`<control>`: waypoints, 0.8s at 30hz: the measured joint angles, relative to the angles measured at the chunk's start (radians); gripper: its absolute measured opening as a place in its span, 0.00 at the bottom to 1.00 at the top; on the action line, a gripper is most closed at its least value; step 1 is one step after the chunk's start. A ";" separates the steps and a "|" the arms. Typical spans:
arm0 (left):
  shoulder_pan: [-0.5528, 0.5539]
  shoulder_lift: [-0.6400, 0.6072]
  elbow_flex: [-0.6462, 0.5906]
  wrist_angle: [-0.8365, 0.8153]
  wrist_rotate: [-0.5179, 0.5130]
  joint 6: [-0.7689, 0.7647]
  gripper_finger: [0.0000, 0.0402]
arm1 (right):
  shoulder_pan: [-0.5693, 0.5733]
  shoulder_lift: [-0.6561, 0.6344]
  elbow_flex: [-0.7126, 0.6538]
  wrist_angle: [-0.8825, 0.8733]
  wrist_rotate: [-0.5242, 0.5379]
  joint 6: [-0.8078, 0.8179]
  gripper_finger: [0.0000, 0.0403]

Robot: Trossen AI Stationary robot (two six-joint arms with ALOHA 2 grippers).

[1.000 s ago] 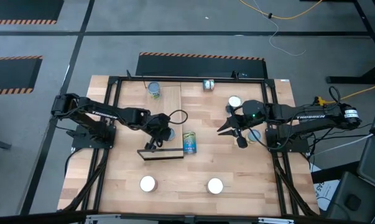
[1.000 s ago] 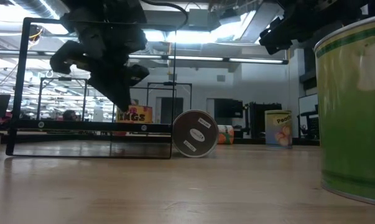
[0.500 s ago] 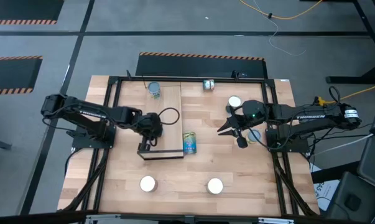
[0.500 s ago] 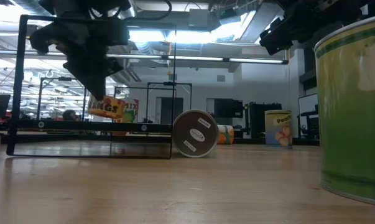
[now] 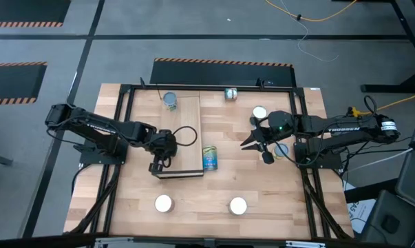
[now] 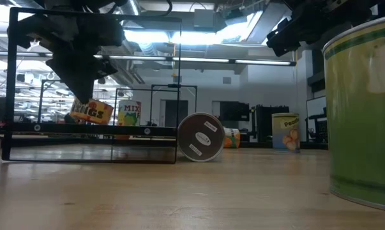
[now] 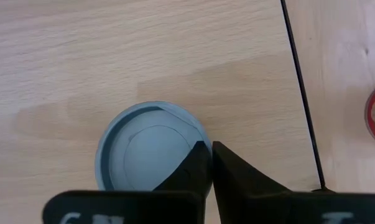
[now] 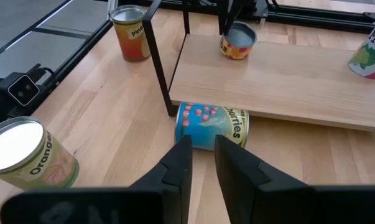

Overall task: Pick and place cans onto a shelf
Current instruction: Put the small canned pineapples on the shelf

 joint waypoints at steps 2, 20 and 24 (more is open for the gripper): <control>0.000 0.000 0.000 0.000 0.000 -0.001 0.04 | 0.000 0.000 0.000 0.000 0.000 0.000 0.18; 0.001 -0.008 0.001 -0.001 -0.003 0.006 0.10 | 0.000 0.000 0.000 0.000 0.000 0.000 0.18; 0.002 -0.040 0.001 0.000 -0.021 0.006 0.07 | 0.000 0.000 0.000 0.000 0.000 0.000 0.18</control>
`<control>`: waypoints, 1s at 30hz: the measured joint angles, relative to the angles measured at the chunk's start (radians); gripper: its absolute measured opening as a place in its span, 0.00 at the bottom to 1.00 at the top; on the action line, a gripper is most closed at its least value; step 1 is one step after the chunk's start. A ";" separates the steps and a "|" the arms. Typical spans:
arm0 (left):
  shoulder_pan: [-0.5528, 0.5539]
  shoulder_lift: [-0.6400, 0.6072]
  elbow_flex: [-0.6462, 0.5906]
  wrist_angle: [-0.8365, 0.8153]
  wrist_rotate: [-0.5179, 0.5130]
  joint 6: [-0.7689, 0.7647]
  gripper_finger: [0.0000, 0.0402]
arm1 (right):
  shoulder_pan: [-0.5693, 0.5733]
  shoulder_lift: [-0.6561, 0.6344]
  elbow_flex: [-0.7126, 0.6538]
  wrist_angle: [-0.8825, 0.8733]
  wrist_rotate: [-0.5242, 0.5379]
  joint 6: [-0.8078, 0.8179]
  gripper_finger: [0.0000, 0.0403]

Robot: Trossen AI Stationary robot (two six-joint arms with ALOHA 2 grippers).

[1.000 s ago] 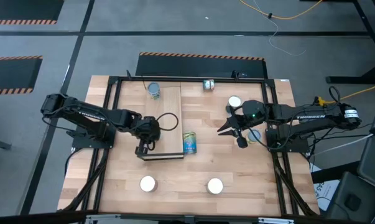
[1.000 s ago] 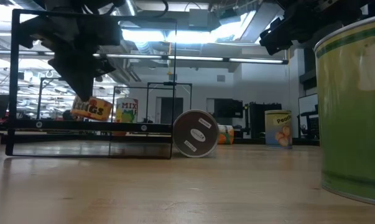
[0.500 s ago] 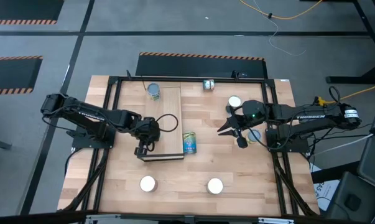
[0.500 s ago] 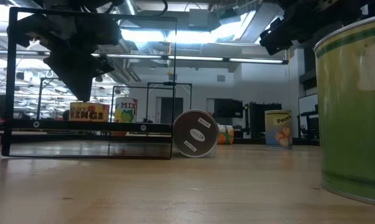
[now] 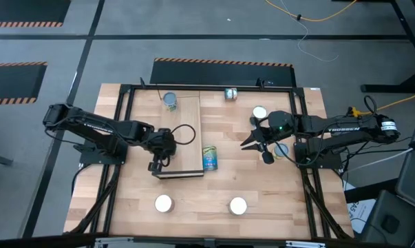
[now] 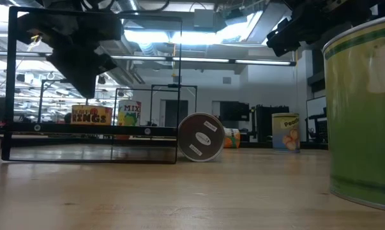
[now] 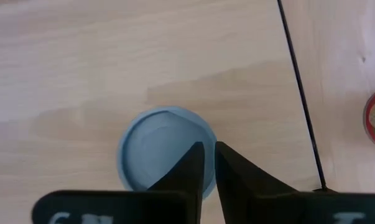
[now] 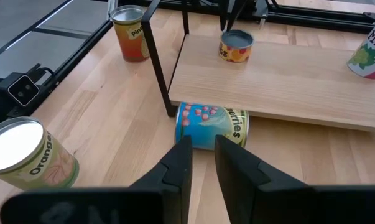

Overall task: Pick and place cans onto a shelf
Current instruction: Put the small canned pineapples on the shelf

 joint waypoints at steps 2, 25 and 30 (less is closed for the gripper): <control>0.007 -0.016 0.001 0.002 -0.023 0.000 0.05 | 0.000 0.000 0.000 0.000 0.000 0.000 0.18; 0.263 0.022 0.001 0.015 -0.090 0.029 0.00 | 0.000 0.000 0.000 0.004 0.000 0.000 0.18; 0.264 0.063 0.001 0.015 -0.056 0.030 0.00 | 0.000 0.000 0.000 0.004 0.000 -0.002 0.18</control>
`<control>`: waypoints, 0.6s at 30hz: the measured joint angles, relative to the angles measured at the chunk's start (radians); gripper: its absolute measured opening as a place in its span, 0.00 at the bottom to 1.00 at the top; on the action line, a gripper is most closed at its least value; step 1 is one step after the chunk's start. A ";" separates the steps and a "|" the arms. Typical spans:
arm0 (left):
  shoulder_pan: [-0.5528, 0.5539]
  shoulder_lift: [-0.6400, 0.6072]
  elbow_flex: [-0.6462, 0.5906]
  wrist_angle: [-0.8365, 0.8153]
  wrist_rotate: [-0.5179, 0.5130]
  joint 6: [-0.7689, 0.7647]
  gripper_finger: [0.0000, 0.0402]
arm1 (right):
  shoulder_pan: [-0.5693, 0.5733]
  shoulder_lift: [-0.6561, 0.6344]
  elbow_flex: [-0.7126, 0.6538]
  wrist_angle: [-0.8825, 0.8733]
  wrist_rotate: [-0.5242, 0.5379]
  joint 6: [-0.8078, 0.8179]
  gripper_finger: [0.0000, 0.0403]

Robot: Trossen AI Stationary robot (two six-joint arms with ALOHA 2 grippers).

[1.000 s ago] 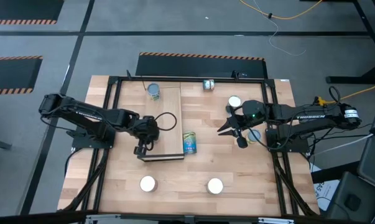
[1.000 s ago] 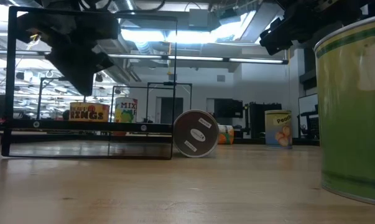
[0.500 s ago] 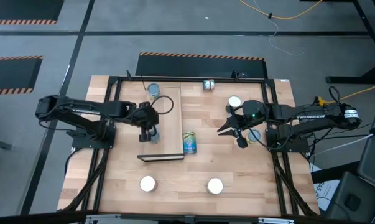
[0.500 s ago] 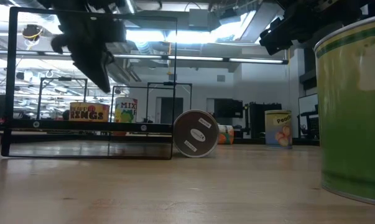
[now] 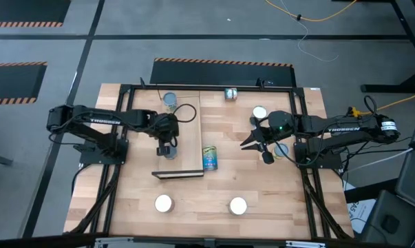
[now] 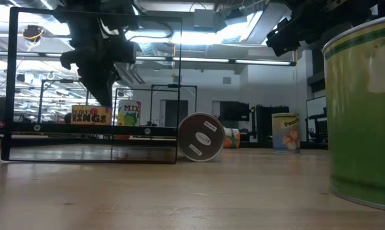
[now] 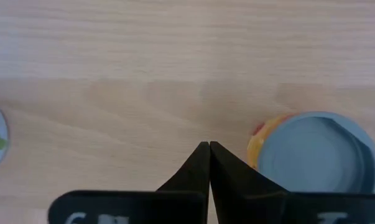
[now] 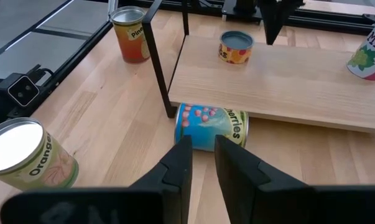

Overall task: Pick and place cans onto a shelf
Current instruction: Put the small canned pineapples on the shelf

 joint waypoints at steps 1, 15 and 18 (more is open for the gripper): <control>0.000 0.009 0.000 0.001 0.000 0.000 0.00 | 0.000 0.000 0.000 0.000 0.000 0.000 0.18; -0.029 0.063 -0.001 0.007 0.127 0.000 0.01 | 0.000 0.000 0.000 -0.001 0.000 -0.003 0.18; -0.051 0.063 -0.001 0.007 0.173 -0.002 0.00 | 0.000 0.000 0.000 -0.001 0.000 -0.003 0.18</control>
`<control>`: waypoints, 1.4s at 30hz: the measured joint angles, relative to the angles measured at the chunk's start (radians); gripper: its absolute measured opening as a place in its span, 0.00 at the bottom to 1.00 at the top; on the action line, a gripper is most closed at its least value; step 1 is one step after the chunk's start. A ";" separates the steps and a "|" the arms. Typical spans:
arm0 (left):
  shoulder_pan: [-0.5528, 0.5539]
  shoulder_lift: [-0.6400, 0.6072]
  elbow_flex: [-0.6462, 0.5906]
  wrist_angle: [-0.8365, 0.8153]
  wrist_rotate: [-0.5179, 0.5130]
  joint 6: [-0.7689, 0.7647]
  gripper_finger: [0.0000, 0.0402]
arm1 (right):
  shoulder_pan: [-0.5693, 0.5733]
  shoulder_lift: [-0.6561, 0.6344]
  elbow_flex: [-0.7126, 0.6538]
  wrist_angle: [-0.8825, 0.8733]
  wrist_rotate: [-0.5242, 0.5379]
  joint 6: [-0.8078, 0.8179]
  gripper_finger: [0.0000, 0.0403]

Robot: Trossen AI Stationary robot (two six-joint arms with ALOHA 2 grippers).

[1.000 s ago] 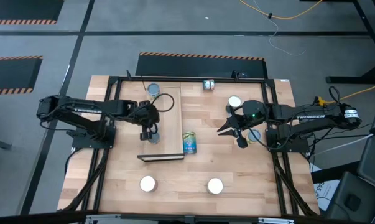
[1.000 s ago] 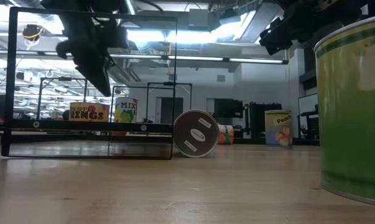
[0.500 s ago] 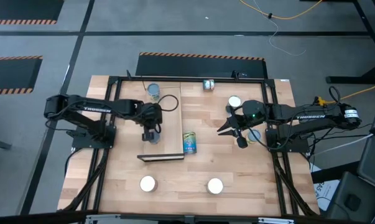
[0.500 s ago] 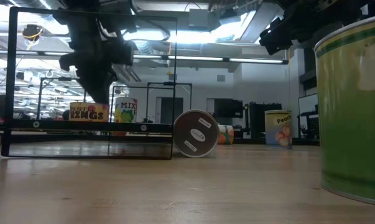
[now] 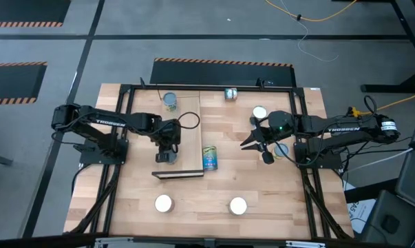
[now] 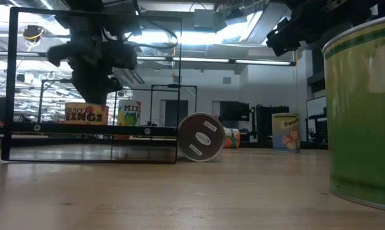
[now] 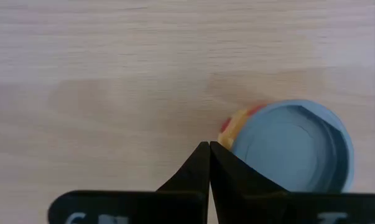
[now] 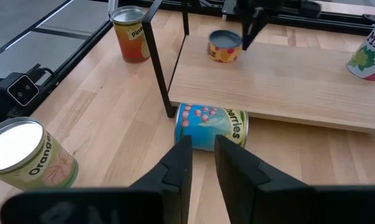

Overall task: Pick and place cans onto a shelf
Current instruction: Put the small canned pineapples on the shelf, then put the small canned peaches on the shelf

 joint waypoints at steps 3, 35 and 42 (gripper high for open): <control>-0.027 0.000 0.000 0.000 0.028 -0.001 0.00 | 0.000 0.000 0.000 0.000 0.000 0.000 0.18; -0.066 -0.113 -0.001 0.314 -0.152 0.026 0.04 | 0.000 0.000 0.000 -0.002 0.000 0.004 0.18; -0.066 -0.113 -0.001 0.503 -0.206 0.026 0.09 | 0.000 0.000 0.000 0.004 0.000 0.005 0.18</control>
